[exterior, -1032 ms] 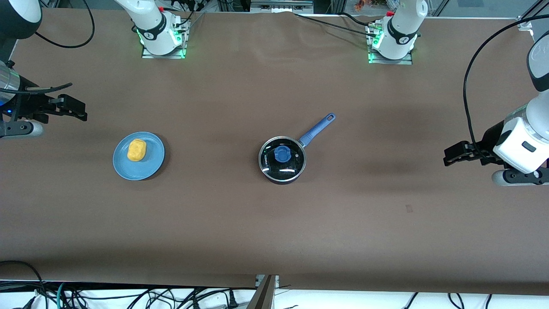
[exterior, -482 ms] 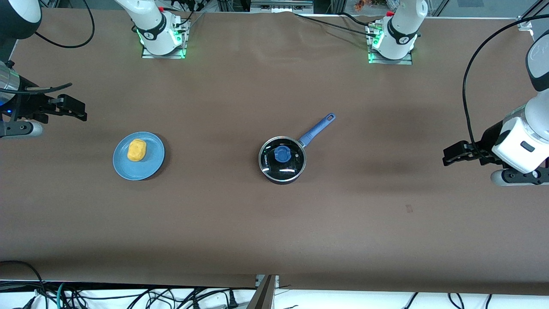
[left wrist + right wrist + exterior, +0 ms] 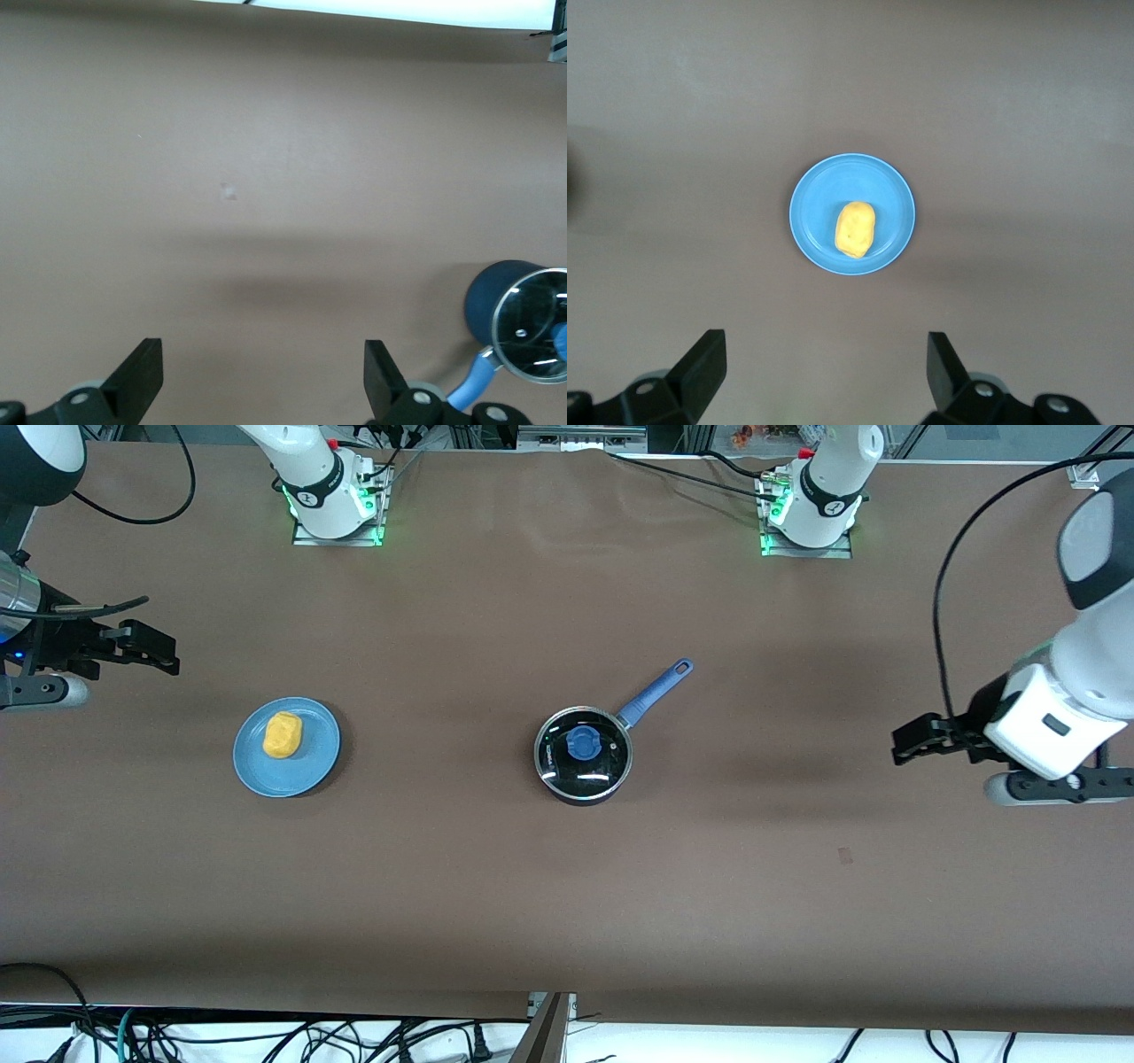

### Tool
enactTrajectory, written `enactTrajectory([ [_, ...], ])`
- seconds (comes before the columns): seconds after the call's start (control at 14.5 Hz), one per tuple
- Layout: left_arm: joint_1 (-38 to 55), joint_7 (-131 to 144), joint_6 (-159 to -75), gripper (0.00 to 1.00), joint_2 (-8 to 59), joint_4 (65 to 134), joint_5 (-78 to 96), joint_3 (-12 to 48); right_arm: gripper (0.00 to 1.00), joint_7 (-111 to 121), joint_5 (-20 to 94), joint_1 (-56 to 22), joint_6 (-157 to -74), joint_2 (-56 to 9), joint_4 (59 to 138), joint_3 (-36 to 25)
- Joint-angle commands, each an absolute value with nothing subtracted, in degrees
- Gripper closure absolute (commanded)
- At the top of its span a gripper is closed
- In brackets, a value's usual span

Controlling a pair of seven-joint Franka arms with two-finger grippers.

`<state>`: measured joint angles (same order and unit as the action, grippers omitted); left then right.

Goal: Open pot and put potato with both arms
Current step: 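Reach the left gripper to the lid knob while the right gripper reaches the potato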

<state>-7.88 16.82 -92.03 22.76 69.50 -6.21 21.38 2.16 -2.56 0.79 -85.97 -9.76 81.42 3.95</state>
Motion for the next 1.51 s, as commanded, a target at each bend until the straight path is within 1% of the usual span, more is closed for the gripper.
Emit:
enactTrajectory([
  [0.0, -4.06, 21.0, -92.02, 0.0, 22.32, 70.14, -8.25, 21.09, 0.0, 2.02, -3.34, 1.32, -86.04, -9.58, 81.21, 4.39],
  [0.34, 4.29, 36.26, -92.28, 0.0, 25.57, 70.05, -9.76, 20.74, 0.0, 1.93, -3.34, 1.32, -86.04, -9.75, 81.21, 4.39],
  [0.69, 11.33, 50.95, -95.88, 0.0, 29.26, 70.14, -13.36, 20.74, 0.0, 1.85, -3.25, 2.28, -86.22, -11.69, 81.3, 3.87],
  [0.83, 12.74, 55.79, -98.42, 0.0, 30.75, 70.14, -13.1, 20.83, 0.0, 1.84, -3.34, 2.72, -86.22, -14.66, 81.39, 3.87],
  [1.17, 17.13, 67.74, -106.33, 0.0, 35.5, 70.05, -13.36, 20.83, 0.0, 1.93, -4.75, 4.57, -86.75, -19.68, 82.09, 3.87],
  [1.31, 18.89, 71.79, -109.15, 0.0, 37.26, 70.05, -13.45, 20.48, 0.0, 1.85, -4.75, 4.39, -88.5, -22.14, 82.7, 3.95],
  [1.44, 19.42, 75.65, -111.87, 0.0, 39.01, 70.05, -13.36, 20.48, 0.0, 1.85, -4.83, 4.39, -91.74, -23.64, 85.24, 3.87],
])
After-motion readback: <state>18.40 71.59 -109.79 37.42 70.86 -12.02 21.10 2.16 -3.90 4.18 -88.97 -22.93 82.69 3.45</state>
